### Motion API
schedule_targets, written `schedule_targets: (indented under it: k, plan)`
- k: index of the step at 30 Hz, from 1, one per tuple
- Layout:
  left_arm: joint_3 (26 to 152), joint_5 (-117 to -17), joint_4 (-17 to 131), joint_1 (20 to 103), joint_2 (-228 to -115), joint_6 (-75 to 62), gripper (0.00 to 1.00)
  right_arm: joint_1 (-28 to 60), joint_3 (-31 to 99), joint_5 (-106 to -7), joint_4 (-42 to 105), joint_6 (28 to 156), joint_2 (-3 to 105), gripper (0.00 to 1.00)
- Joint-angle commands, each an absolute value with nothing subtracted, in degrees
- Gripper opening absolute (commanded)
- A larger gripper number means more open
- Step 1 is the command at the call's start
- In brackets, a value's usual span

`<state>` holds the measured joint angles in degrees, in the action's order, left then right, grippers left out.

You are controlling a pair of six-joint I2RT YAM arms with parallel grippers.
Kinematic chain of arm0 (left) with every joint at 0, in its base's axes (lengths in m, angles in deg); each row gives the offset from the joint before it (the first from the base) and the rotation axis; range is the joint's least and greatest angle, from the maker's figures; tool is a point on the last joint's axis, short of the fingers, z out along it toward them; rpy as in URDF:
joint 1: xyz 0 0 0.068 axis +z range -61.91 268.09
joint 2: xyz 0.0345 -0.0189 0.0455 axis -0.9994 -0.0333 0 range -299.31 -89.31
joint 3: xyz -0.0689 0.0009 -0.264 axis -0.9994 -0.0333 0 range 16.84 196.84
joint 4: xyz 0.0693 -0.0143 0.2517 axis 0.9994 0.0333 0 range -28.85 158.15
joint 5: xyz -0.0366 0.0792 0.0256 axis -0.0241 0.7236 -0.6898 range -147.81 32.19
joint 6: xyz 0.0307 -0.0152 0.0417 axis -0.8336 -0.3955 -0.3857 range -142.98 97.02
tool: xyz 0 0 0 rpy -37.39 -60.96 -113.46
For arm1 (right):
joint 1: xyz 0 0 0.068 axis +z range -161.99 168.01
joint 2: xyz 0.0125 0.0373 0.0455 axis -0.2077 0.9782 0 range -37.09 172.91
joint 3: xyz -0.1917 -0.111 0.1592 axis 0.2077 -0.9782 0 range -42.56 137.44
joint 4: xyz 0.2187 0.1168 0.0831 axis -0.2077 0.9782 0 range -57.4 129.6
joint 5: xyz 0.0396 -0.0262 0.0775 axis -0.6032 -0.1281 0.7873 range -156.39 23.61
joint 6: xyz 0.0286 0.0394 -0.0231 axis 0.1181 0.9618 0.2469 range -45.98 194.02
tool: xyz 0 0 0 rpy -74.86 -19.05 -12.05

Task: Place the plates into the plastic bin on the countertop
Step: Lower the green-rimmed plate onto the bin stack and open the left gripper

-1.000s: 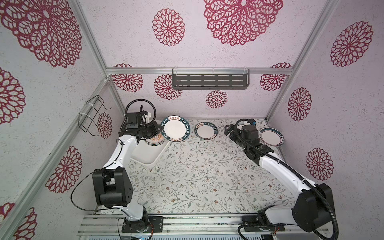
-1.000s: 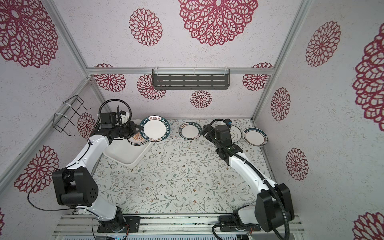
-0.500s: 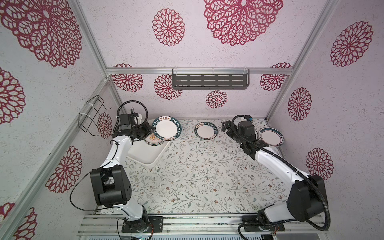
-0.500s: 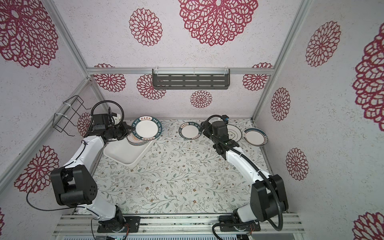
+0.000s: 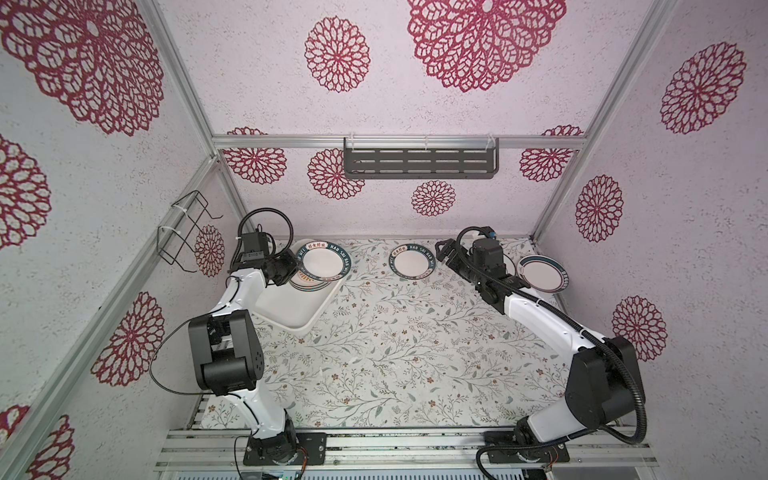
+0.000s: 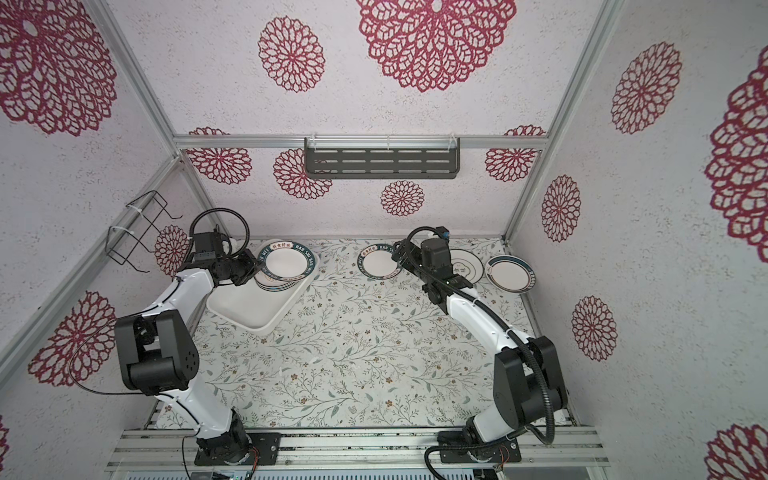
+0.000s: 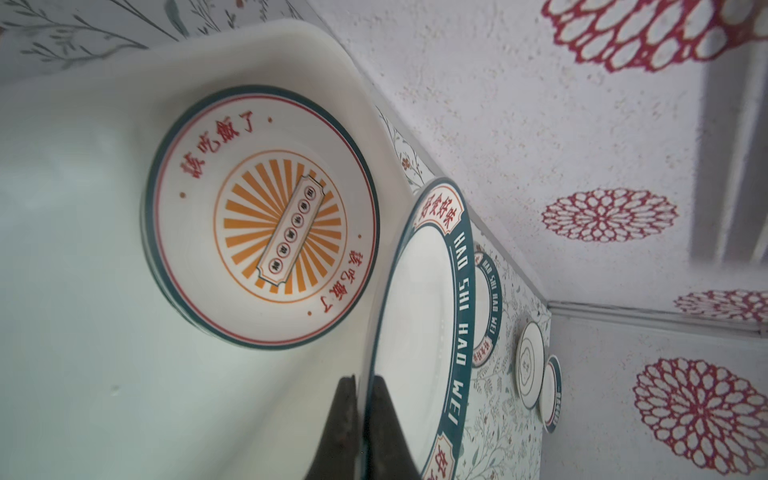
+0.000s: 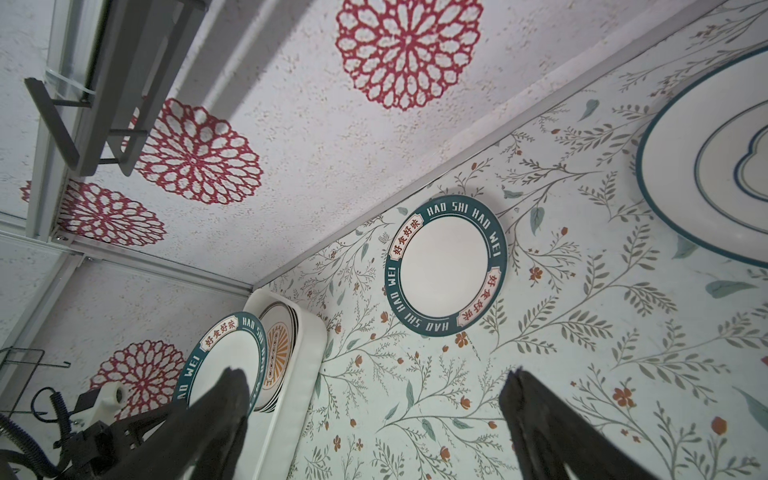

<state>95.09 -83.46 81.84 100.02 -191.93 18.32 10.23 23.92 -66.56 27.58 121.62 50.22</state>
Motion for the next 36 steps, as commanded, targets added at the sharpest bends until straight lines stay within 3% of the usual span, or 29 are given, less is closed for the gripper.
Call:
schedule_targets:
  k: [1,17,22,25,36]
  plan:
    - [94.0,-80.5,73.7,101.9,-194.2,26.0,0.00,9.7,23.2,-65.9,25.2,120.8,48.0,0.99]
    - [90.1,-74.6,60.3,101.7,-201.3,35.8,0.00,9.3,18.3,-67.1,25.3,121.7,42.1,0.99]
    - [90.7,-74.4,58.9,101.1,-204.6,36.7,0.06,9.3,16.9,-67.1,24.6,122.5,40.8,0.99]
    - [91.5,-73.5,60.5,100.0,-205.0,35.4,0.15,9.4,15.9,-67.5,24.8,122.7,39.8,0.99]
    - [92.2,-69.7,66.7,98.5,-203.2,34.7,0.77,9.4,10.7,-69.9,26.6,122.8,33.3,0.99]
